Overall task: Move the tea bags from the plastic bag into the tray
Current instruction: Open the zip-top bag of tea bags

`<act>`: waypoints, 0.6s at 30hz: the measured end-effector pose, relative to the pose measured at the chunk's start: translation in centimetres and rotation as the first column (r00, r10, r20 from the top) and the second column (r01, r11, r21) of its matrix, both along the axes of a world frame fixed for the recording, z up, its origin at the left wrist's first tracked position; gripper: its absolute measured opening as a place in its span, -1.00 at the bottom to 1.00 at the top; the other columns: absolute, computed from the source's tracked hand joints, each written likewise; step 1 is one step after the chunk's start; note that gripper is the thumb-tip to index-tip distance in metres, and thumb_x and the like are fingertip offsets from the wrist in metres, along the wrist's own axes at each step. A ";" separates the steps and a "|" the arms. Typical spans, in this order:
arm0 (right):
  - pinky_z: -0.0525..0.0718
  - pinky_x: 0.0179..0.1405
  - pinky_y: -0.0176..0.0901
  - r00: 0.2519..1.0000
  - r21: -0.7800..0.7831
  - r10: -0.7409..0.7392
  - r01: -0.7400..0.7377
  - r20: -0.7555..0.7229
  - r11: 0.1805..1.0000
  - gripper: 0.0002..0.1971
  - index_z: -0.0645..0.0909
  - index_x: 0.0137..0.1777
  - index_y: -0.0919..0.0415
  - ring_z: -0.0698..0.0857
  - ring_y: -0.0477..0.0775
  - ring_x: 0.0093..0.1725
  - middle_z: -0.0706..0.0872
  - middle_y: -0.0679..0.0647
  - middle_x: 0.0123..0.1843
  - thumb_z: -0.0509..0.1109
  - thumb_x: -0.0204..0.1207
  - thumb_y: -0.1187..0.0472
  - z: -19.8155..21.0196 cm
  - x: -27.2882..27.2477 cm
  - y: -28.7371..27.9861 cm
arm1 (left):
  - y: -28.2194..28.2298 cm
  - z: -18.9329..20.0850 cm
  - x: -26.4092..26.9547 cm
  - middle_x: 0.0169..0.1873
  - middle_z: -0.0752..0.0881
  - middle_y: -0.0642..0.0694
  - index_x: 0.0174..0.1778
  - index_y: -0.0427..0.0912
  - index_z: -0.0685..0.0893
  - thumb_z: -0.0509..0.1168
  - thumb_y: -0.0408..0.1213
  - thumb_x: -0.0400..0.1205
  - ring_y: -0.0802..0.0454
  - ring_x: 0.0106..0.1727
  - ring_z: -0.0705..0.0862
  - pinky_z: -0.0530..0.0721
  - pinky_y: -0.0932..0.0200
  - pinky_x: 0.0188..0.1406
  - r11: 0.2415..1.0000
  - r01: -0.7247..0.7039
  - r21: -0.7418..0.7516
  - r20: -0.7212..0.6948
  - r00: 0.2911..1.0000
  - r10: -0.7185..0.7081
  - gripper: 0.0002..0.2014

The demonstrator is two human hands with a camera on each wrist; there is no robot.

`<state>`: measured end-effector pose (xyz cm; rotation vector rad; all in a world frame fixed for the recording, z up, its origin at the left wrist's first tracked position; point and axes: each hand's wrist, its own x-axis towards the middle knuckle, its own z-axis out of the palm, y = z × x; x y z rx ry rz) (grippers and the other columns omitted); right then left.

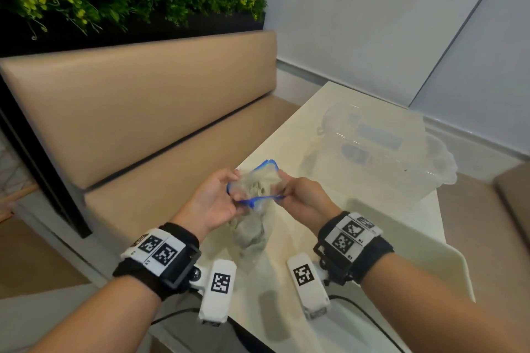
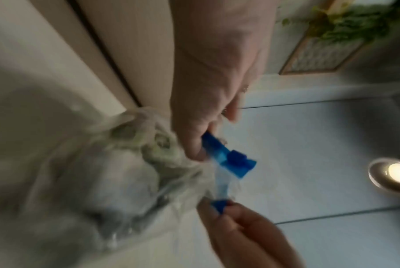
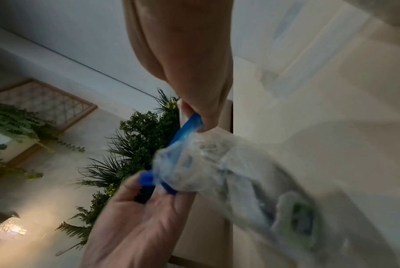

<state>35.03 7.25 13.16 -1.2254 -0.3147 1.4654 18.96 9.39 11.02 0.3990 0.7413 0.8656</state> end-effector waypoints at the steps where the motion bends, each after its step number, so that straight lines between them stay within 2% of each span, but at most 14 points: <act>1: 0.48 -0.30 -0.20 0.999 -0.004 -0.014 0.014 -0.038 1.000 -0.53 0.47 0.10 0.36 0.29 0.03 -0.46 0.37 0.11 -0.34 -0.19 0.41 0.63 -0.2 -0.3 0.0 | -0.1 -0.3 0.1 -0.53 0.33 0.00 -0.31 -0.07 0.44 0.17 -0.52 0.40 0.10 -0.61 0.30 0.55 0.26 -0.57 0.995 0.072 0.071 -0.151 0.987 -0.061 -0.79; 2: 0.43 -0.40 -0.23 0.999 -0.006 -0.001 0.000 -0.049 1.000 -0.64 0.46 -0.05 0.30 0.25 0.02 -0.53 0.32 0.08 -0.40 -0.13 0.42 0.58 -0.4 -0.7 0.0 | -0.3 -0.6 0.3 -0.56 0.36 0.02 -0.29 -0.06 0.43 0.22 -0.54 0.45 0.13 -0.64 0.29 0.50 0.29 -0.58 0.977 0.146 0.158 -0.351 0.933 -0.083 -0.75; 3: 0.37 -0.47 -0.25 0.999 -0.008 0.038 -0.038 -0.020 0.999 -0.76 0.42 -0.19 0.26 0.23 -0.01 -0.60 0.29 0.06 -0.49 -0.02 0.46 0.52 -0.4 -1.2 -0.2 | -0.3 -1.1 0.5 -0.56 0.41 0.01 -0.25 -0.06 0.41 0.28 -0.56 0.47 0.13 -0.64 0.31 0.45 0.30 -0.60 0.946 0.216 0.242 -0.548 0.835 -0.051 -0.72; 5: 0.39 -0.56 -0.28 0.984 -0.004 0.140 -0.140 0.111 0.990 -0.76 0.42 -0.34 0.26 0.34 -0.06 -0.68 0.40 0.01 -0.66 0.18 0.52 0.50 -1.2 -2.2 -0.4 | -0.2 -1.9 0.8 -0.47 0.44 -0.07 -0.16 -0.11 0.39 0.33 -0.56 0.46 0.06 -0.60 0.35 0.38 0.30 -0.66 0.872 0.315 0.376 -0.793 0.597 0.126 -0.70; 7: 0.49 -0.67 -0.34 0.959 0.014 0.190 -0.198 0.212 0.980 -0.74 0.45 -0.34 0.30 0.53 -0.10 -0.70 0.57 0.03 -0.63 0.24 0.54 0.56 -1.7 -3.2 -0.5 | 0.5 -2.4 0.7 -0.37 0.52 -0.14 -0.07 -0.15 0.39 0.27 -0.51 0.49 -0.02 -0.53 0.44 0.42 0.23 -0.63 0.787 0.435 0.438 -0.882 0.376 0.283 -0.76; 9: 0.47 -0.72 -0.40 0.942 0.008 0.186 -0.196 0.279 0.981 -0.71 0.40 -0.36 0.28 0.53 -0.14 -0.73 0.57 0.04 -0.60 0.24 0.59 0.51 -2.3 -3.4 -0.3 | 1.3 -2.3 0.2 -0.22 0.60 -0.18 0.15 -0.18 0.36 0.19 -0.47 0.54 -0.11 -0.38 0.58 0.56 0.13 -0.48 0.740 0.539 0.402 -0.914 0.187 0.360 -0.71; 10: 0.46 -0.71 -0.40 0.929 -0.003 0.187 -0.197 0.319 0.980 -0.70 0.38 -0.36 0.28 0.51 -0.13 -0.71 0.56 0.07 -0.56 0.23 0.62 0.44 -2.4 -3.4 0.0 | 1.7 -2.3 -0.2 -0.16 0.61 -0.20 0.28 -0.20 0.31 0.14 -0.47 0.56 -0.17 -0.29 0.64 0.64 0.06 -0.39 0.733 0.571 0.369 -0.921 0.117 0.372 -0.63; 12: 0.59 -0.57 -0.32 0.908 -0.027 0.195 -0.199 0.372 0.980 -0.79 0.46 -0.24 0.33 0.60 -0.04 -0.55 0.60 0.22 -0.34 0.22 0.66 0.33 -2.7 -3.3 0.6 | 2.2 -2.2 -0.7 -0.10 0.64 -0.26 0.45 -0.25 0.23 0.07 -0.50 0.58 -0.27 -0.15 0.69 0.71 -0.04 -0.22 0.729 0.620 0.290 -0.925 -0.013 0.380 -0.52; 14: 0.62 -0.48 -0.25 0.896 -0.045 0.206 -0.205 0.394 0.978 -0.80 0.48 -0.22 0.33 0.62 0.01 -0.46 0.58 0.24 -0.28 0.21 0.66 0.31 -2.7 -3.4 0.8 | 2.4 -2.2 -0.9 -0.04 0.66 -0.29 0.46 -0.32 0.24 0.08 -0.50 0.60 -0.29 -0.09 0.71 0.67 -0.01 -0.22 0.723 0.662 0.196 -0.926 -0.116 0.358 -0.53; 15: 0.59 -0.44 -0.22 0.889 -0.052 0.213 -0.211 0.406 0.976 -0.78 0.47 -0.24 0.31 0.59 0.03 -0.43 0.56 0.22 -0.29 0.21 0.66 0.30 -2.7 -3.3 0.9 | 2.5 -2.1 -1.0 -0.05 0.66 -0.26 0.41 -0.33 0.28 0.15 -0.47 0.61 -0.25 -0.12 0.72 0.66 0.03 -0.27 0.717 0.681 0.149 -0.933 -0.144 0.331 -0.58; 17: 0.56 -0.42 -0.20 0.891 -0.041 0.206 -0.207 0.405 0.977 -0.75 0.46 -0.29 0.28 0.54 0.04 -0.41 0.53 0.19 -0.35 0.20 0.65 0.33 -2.5 -2.9 1.1 | 2.7 -2.0 -1.4 -0.18 0.61 -0.13 0.28 -0.29 0.33 0.35 -0.36 0.56 -0.09 -0.33 0.71 0.65 0.13 -0.45 0.708 0.700 0.091 -0.951 -0.151 0.271 -0.57; 18: 0.56 -0.42 -0.21 0.900 -0.037 0.200 -0.201 0.387 0.979 -0.73 0.45 -0.32 0.26 0.54 0.02 -0.43 0.52 0.16 -0.38 0.19 0.66 0.35 -2.4 -2.7 1.1 | 2.8 -2.0 -1.5 -0.21 0.60 -0.11 0.26 -0.28 0.33 0.39 -0.35 0.55 -0.06 -0.39 0.67 0.62 0.15 -0.50 0.705 0.704 0.083 -0.954 -0.149 0.261 -0.55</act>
